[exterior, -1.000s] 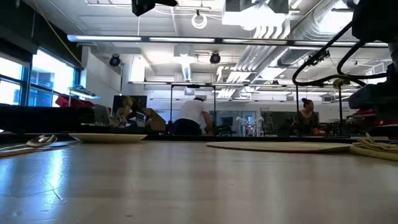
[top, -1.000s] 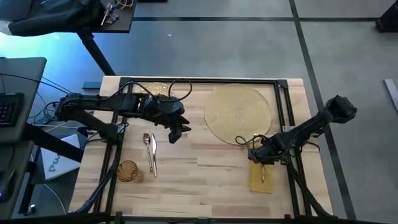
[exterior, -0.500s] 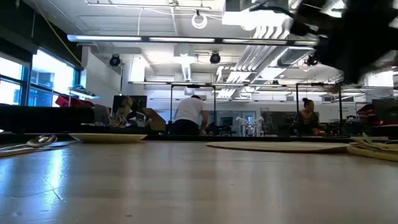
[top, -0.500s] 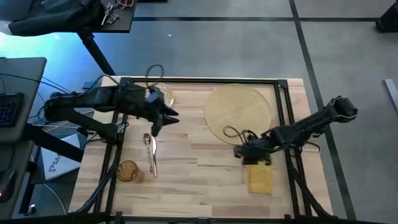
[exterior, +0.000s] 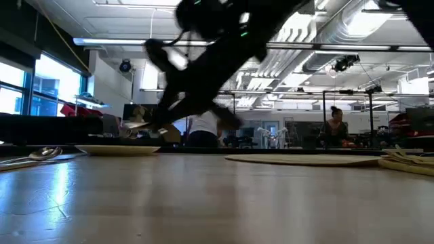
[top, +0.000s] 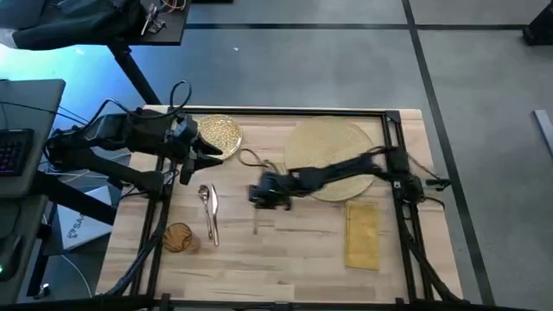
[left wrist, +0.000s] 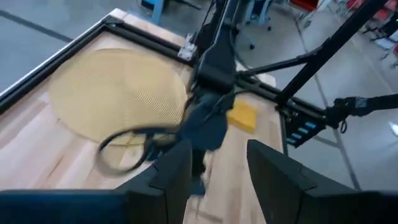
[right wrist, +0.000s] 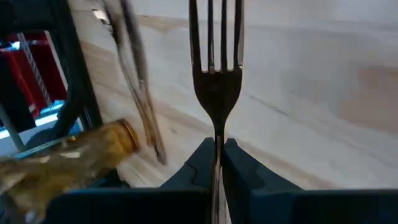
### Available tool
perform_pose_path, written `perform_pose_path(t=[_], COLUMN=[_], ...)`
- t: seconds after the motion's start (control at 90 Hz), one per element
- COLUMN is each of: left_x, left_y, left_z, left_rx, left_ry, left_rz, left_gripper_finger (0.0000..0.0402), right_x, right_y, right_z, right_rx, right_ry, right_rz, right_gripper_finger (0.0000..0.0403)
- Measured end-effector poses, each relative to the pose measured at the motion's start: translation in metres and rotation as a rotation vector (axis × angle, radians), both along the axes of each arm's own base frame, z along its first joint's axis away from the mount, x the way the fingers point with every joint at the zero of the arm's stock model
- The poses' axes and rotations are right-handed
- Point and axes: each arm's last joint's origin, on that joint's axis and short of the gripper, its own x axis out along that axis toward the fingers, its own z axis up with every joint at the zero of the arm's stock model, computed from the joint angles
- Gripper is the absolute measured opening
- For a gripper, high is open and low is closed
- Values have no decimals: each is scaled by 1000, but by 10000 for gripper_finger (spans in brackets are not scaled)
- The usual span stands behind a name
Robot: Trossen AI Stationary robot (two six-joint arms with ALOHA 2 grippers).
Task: Set table place
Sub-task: Move the brown fork to the right of the brown table knife, then fold the yellow table napkin on the table
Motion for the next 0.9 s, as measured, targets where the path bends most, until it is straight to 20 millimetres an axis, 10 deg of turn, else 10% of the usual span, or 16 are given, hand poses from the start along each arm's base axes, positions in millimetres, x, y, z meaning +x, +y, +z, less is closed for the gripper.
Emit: perform_pose_path(t=[0.3, 0.678, 0.9], left_x=[-1, -2, -2], left_y=[0, 1, 1], left_z=[-2, -3, -3], left_rx=[20, 37, 31], left_ry=[23, 31, 35], left_rz=[-6, 13, 24], left_gripper_finger=[140, 140, 140], right_x=[85, 98, 98], right_y=[1, 9, 9], right_z=[-34, -47, -48], right_rx=[48, 29, 17], right_ry=[-95, -94, -87], right_rz=[106, 100, 98], right_gripper_finger=[0, 8, 97])
